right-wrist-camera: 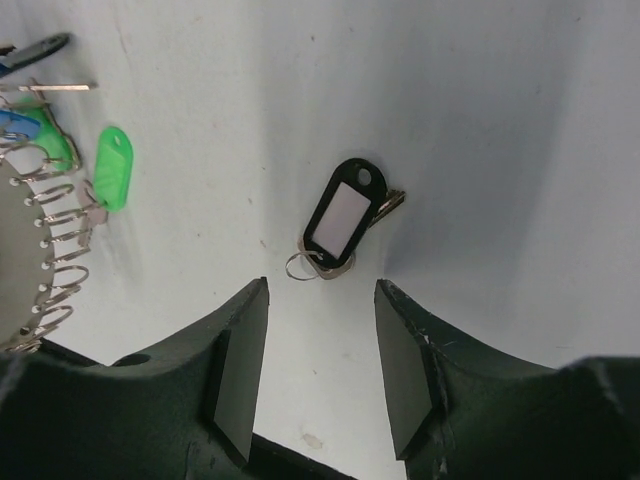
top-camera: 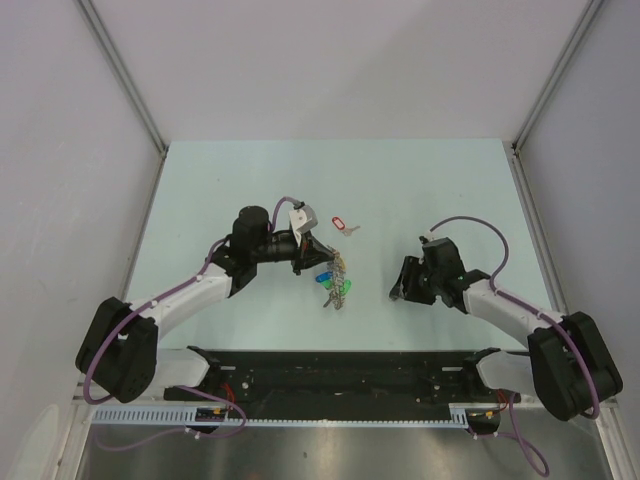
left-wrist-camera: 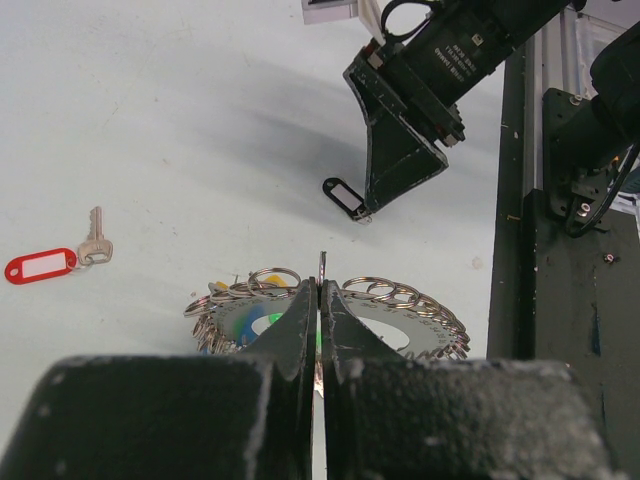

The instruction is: Put the keys on the keyring

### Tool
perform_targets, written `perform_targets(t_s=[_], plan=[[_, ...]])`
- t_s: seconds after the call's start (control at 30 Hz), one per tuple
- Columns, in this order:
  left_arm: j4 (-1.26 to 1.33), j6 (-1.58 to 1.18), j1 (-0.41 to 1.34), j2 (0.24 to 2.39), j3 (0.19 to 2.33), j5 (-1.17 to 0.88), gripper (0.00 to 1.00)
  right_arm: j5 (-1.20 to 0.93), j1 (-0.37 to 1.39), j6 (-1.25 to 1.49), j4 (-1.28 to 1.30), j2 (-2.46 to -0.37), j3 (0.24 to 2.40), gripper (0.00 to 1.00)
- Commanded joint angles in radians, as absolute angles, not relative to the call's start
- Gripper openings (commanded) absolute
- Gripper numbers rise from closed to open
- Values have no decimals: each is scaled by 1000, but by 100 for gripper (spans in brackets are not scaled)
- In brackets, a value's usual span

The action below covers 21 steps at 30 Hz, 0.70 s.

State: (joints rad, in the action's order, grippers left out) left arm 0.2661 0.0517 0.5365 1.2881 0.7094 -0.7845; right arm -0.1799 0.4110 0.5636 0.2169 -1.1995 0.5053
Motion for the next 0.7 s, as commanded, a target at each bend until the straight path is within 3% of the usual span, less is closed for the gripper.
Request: perform_targets(t_s=[0.0, 0.4, 0.67], plan=[[299, 49, 541, 1253, 761, -793, 0, -210, 431, 554, 186, -1244, 520, 53], [299, 48, 540, 1252, 762, -795, 0, -253, 518, 577, -34, -1453, 606, 59], [296, 51, 541, 1244, 762, -790, 0, -293, 488, 453, 138, -1448, 781, 63]])
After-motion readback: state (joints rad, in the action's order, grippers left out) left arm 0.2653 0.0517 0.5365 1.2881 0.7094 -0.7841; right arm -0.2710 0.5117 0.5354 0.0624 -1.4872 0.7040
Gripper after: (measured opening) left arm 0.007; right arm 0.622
